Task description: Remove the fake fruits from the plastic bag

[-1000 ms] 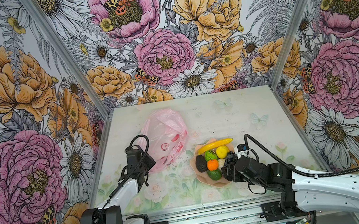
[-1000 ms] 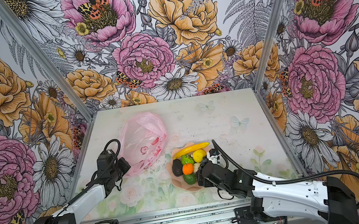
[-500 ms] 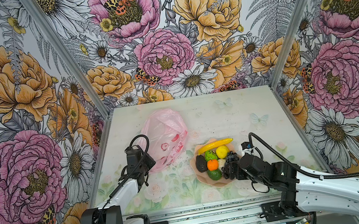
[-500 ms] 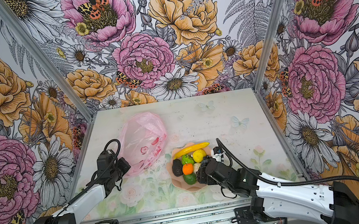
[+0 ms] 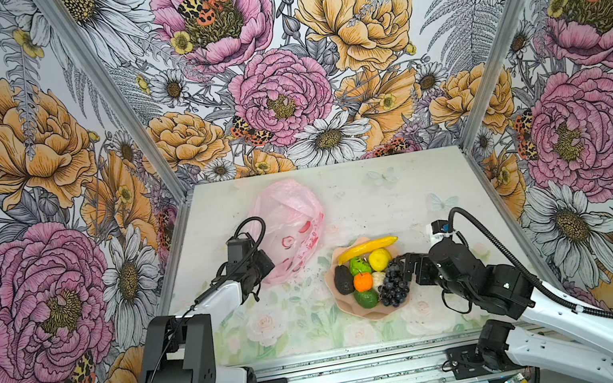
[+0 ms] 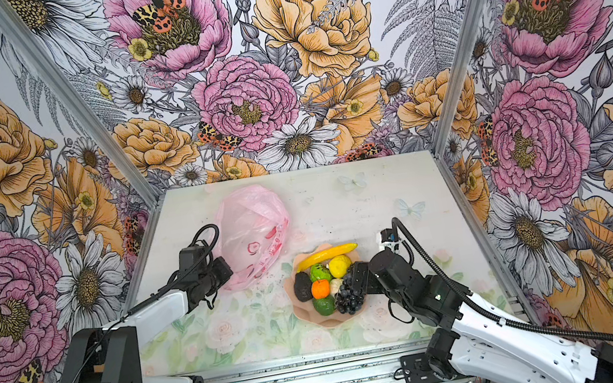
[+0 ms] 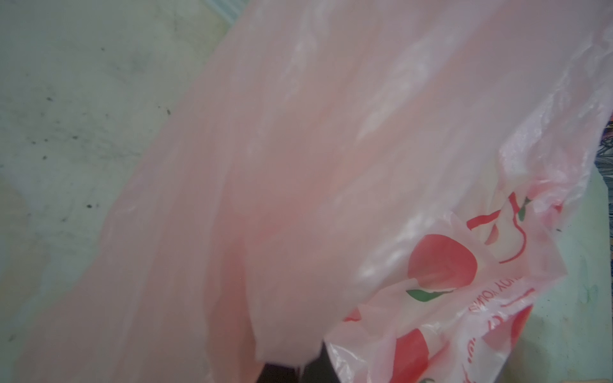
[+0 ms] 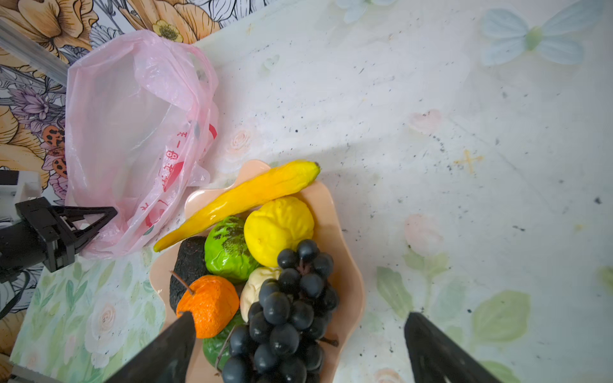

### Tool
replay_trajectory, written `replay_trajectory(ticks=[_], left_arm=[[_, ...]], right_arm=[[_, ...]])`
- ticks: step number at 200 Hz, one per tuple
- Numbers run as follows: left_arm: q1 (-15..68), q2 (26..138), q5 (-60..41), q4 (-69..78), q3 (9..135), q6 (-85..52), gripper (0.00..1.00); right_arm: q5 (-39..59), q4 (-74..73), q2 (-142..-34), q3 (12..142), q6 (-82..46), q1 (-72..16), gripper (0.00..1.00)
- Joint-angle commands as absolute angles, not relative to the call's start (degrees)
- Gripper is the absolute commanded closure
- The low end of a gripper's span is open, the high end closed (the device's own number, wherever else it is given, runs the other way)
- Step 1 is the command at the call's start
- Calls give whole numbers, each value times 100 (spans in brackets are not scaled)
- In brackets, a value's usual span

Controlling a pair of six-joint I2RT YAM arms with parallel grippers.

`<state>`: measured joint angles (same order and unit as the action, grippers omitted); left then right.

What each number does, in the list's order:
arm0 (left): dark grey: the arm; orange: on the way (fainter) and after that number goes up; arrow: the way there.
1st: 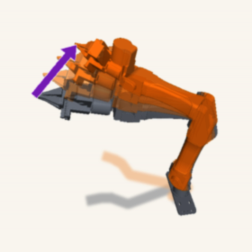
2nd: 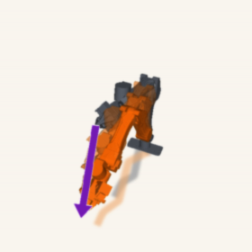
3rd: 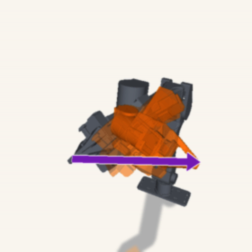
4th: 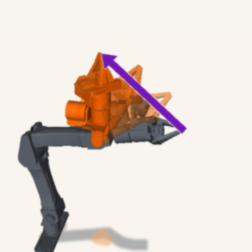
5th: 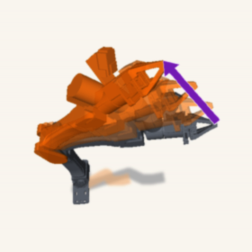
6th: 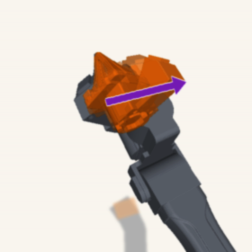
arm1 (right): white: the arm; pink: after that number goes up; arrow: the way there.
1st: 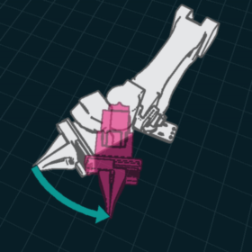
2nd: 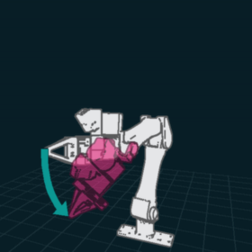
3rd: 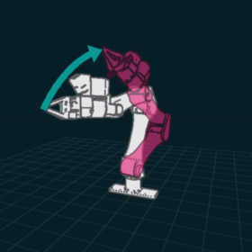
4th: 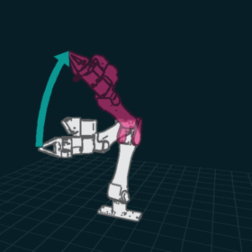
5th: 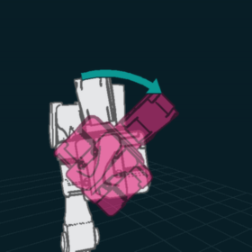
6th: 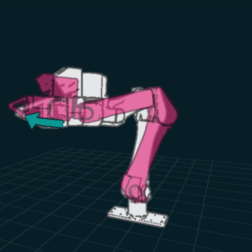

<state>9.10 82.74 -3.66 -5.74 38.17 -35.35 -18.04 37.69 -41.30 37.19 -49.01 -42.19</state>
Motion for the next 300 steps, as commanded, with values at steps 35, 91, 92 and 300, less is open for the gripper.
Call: replay_trajectory(ticks=[35, 91, 92, 300], left_arm=[[1406, 9529, -181, -1277, 5808, -3134, 100], [1829, 11219, -446, -2003, 8084, -2882, 100], [1837, 11252, -452, -2016, 8125, -2878, 100], [2357, 10543, -244, -3336, 8759, -2739, 12]], right_arm=[[-1560, 3896, -4209, 3973, -4295, -3150, 0], [-1338, 3871, -3817, 3449, -4782, -2858, 1], [-1337, 3869, -3807, 3438, -4791, -2857, 1], [-305, 1745, -3446, 1851, -6532, -3431, 0]])
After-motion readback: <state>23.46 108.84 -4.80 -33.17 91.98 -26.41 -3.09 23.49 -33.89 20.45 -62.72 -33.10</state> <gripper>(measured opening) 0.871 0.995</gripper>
